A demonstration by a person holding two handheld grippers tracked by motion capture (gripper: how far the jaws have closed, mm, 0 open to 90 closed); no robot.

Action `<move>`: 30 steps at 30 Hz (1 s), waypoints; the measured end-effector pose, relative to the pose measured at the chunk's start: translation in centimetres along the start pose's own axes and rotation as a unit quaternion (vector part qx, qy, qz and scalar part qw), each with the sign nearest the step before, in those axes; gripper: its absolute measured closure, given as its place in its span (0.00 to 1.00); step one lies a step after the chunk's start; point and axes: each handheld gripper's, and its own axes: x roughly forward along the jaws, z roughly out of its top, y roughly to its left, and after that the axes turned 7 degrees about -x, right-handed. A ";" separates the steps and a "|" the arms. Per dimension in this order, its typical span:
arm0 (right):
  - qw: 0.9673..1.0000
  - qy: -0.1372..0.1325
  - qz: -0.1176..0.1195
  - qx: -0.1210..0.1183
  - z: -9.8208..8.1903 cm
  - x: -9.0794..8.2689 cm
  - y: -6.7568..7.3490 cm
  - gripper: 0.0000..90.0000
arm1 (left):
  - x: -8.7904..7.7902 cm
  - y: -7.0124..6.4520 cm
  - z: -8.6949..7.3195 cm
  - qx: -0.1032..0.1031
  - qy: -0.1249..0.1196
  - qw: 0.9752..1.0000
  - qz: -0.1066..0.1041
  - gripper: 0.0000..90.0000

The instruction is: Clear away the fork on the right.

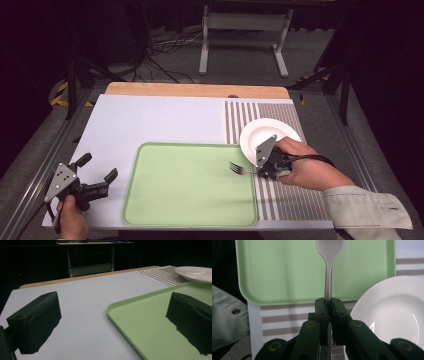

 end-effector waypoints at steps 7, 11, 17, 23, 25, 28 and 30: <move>1.000 -0.020 -0.001 0.019 2.0 0.2 -0.1 0.95 | 0.0 0.0 0.0 0.000 -0.002 1.000 0.001 0.00; 0.998 -0.034 0.004 0.061 3.2 0.2 -0.2 0.95 | 0.0 0.1 0.0 -0.001 -0.002 1.000 0.001 0.00; 0.988 -0.058 0.006 0.141 4.2 0.3 -0.4 0.95 | -0.1 0.1 0.0 -0.001 -0.003 1.000 0.001 0.00; 0.978 -0.069 0.010 0.199 5.0 0.7 -0.5 0.95 | -0.1 0.1 0.0 -0.001 -0.001 1.000 0.001 0.00; 0.973 -0.072 0.008 0.221 5.3 0.9 -0.5 0.95 | -0.1 0.1 0.0 -0.001 -0.001 1.000 0.001 0.00; 0.966 -0.073 0.006 0.249 5.6 1.0 -0.5 0.95 | -0.1 0.1 0.0 -0.001 -0.003 1.000 0.001 0.00; 0.957 -0.077 0.001 0.278 6.0 1.0 -0.5 0.95 | -0.1 0.1 0.0 -0.001 -0.002 1.000 0.001 0.00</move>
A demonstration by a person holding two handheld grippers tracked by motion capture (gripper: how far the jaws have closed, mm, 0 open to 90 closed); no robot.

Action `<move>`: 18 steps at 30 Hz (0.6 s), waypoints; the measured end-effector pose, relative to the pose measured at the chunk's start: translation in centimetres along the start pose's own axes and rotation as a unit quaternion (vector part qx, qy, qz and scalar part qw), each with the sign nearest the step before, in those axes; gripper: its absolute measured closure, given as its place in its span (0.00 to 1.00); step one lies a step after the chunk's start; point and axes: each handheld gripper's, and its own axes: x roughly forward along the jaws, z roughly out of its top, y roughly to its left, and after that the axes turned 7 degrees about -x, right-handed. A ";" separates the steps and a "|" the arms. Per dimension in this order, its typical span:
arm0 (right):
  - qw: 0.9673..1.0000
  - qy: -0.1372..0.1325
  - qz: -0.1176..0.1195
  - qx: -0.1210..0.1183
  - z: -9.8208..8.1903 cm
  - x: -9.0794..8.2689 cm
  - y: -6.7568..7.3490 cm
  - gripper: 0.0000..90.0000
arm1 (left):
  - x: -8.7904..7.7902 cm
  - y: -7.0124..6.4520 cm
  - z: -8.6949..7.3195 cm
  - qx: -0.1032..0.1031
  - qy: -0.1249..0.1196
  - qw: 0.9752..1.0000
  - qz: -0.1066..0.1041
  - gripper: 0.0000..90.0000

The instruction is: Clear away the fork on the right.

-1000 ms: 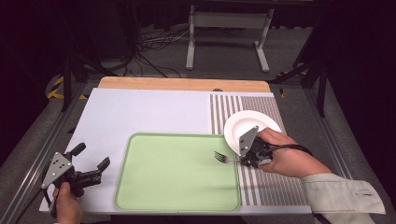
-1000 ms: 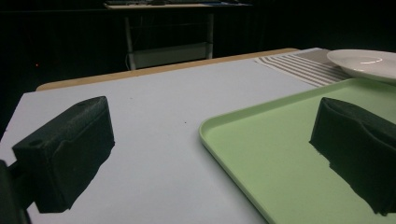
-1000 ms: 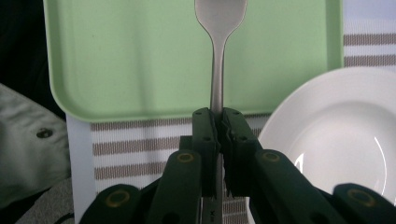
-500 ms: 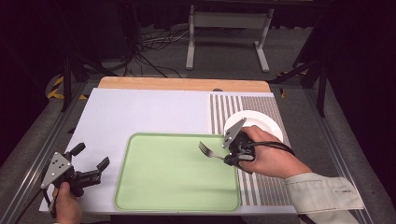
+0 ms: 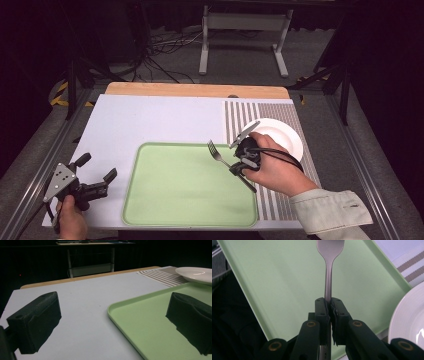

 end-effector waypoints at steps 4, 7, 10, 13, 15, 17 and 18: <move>0.999 -0.006 0.004 0.053 0.3 0.3 0.2 0.95 | 0.0 0.0 0.0 -0.002 0.000 1.000 0.001 0.00; 0.995 0.000 0.004 0.097 0.5 0.5 0.4 0.94 | 0.0 0.0 0.0 0.000 0.000 1.000 0.000 0.00; 0.992 0.010 0.007 0.129 0.6 0.8 0.6 0.95 | 0.0 0.0 0.0 0.000 0.000 1.000 0.000 0.00; 0.988 0.018 0.008 0.153 0.7 1.2 0.7 0.95 | 0.0 0.0 0.0 -0.001 0.000 1.000 0.000 0.00; 0.986 0.025 0.007 0.165 0.8 1.5 0.8 0.95 | 0.0 0.0 0.0 0.000 0.000 1.000 0.000 0.00; 0.984 0.029 0.004 0.175 0.9 1.7 0.8 0.95 | 0.0 0.0 0.0 0.000 0.000 1.000 0.000 0.00; 0.982 0.030 0.001 0.184 0.9 1.8 0.8 0.95 | 0.0 0.0 0.0 0.000 0.000 1.000 0.000 0.00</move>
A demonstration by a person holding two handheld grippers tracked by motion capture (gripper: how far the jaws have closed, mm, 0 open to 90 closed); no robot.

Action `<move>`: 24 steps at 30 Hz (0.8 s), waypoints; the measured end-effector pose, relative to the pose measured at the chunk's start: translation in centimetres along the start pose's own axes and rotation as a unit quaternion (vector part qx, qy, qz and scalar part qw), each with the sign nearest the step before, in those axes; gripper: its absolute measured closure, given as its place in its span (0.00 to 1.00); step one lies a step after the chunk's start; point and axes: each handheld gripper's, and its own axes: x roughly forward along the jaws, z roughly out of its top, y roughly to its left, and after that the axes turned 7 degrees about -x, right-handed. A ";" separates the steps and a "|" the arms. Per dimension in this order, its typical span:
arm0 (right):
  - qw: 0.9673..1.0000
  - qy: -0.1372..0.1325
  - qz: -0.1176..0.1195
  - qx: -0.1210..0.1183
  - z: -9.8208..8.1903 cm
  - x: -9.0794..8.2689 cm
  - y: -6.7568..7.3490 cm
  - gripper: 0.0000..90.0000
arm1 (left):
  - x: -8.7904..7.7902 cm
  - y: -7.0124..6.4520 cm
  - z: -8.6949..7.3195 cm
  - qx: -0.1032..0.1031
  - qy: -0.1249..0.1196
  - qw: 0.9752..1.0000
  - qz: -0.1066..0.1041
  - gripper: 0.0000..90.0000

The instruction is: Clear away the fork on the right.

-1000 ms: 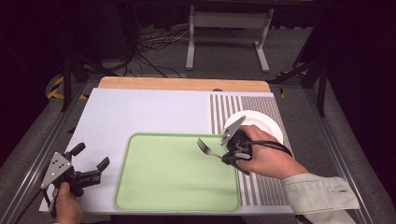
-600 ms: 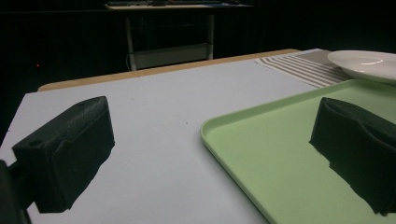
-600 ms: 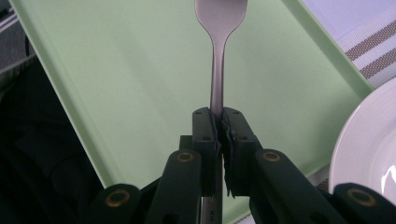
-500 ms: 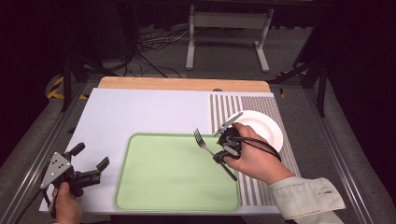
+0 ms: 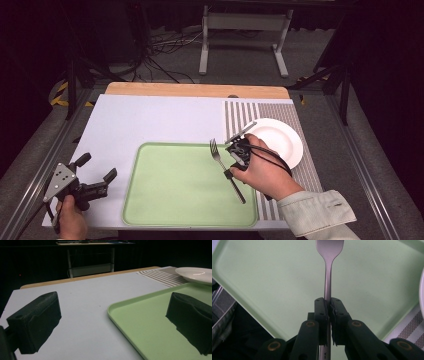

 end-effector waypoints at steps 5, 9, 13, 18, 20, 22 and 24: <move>1.000 0.000 -0.008 0.030 0.1 0.3 -0.1 0.94 | 0.0 0.0 0.0 0.000 0.001 1.000 0.000 0.00; 0.999 0.007 -0.008 0.045 0.1 0.8 -0.2 0.94 | 0.0 0.0 0.0 0.000 0.001 1.000 0.000 0.00; 0.999 0.011 -0.005 0.046 0.2 1.2 -0.2 0.94 | 0.0 0.0 0.0 0.000 0.001 1.000 0.000 0.00; 0.997 0.032 -0.005 0.068 0.1 2.5 -0.7 0.94 | 0.0 0.0 0.0 0.001 0.001 1.000 -0.001 0.00; 0.997 0.034 -0.005 0.071 0.1 2.8 -0.8 0.94 | 0.0 0.0 0.0 0.001 0.001 1.000 0.000 0.00; 0.995 0.052 -0.013 0.083 0.0 3.6 -1.0 0.94 | 0.0 0.0 0.0 0.001 0.001 1.000 0.000 0.00; 0.995 0.054 -0.015 0.085 0.0 3.8 -1.1 0.94 | 0.0 0.0 0.0 0.001 0.001 1.000 0.000 0.00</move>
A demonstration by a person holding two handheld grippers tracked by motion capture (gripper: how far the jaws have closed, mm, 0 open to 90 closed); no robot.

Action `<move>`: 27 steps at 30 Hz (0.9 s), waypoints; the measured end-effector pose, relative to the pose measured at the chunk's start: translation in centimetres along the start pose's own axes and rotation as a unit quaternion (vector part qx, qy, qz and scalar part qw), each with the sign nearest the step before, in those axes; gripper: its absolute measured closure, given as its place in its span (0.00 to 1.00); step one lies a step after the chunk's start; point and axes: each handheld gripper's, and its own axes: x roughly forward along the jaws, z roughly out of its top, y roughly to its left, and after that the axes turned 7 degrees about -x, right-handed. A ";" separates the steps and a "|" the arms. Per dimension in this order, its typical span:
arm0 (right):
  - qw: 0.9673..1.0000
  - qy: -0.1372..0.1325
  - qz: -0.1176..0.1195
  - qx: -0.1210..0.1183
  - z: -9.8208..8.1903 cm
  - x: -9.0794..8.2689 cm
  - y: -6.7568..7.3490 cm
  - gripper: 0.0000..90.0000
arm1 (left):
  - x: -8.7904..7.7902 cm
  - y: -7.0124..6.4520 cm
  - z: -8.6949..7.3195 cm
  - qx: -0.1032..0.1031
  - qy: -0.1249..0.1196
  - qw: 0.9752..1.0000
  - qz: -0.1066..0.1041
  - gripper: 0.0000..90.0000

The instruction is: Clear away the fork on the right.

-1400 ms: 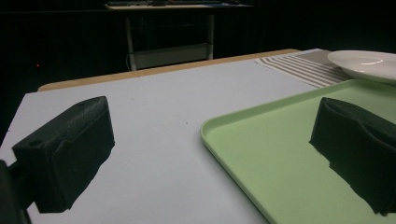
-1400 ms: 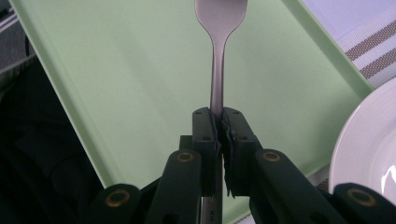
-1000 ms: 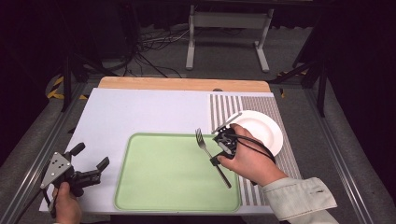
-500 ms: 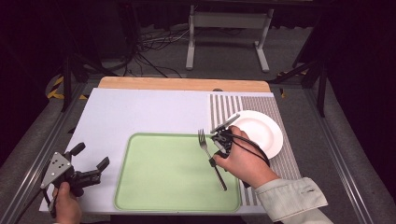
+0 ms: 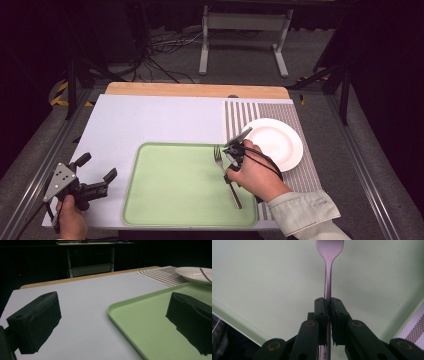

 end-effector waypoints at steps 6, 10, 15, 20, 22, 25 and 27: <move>0.999 0.025 -0.006 0.019 -0.1 1.1 -0.2 0.94 | 0.0 0.0 0.0 0.000 0.000 1.000 -0.001 0.00; 0.999 0.033 -0.008 0.027 -0.1 1.5 -0.2 0.94 | 0.0 0.0 0.0 0.000 -0.001 1.000 0.000 0.00; 0.998 0.049 -0.012 0.042 0.0 2.0 -0.5 0.94 | 0.0 -0.1 0.0 0.000 -0.001 1.000 -0.001 0.00; 0.997 0.054 -0.015 0.048 -0.1 2.4 -0.5 0.94 | 0.0 0.0 0.0 0.000 -0.001 1.000 0.000 0.00; 0.997 0.056 -0.017 0.050 -0.1 2.5 -0.5 0.94 | 0.0 0.0 0.0 0.000 -0.001 1.000 0.000 0.00; 0.997 0.057 -0.019 0.052 -0.1 2.6 -0.5 0.94 | 0.0 -0.1 0.0 0.000 -0.001 1.000 -0.001 0.00; 0.997 0.061 -0.018 0.053 -0.1 2.7 -0.6 0.94 | 0.0 -0.1 0.0 0.000 -0.001 1.000 -0.001 0.00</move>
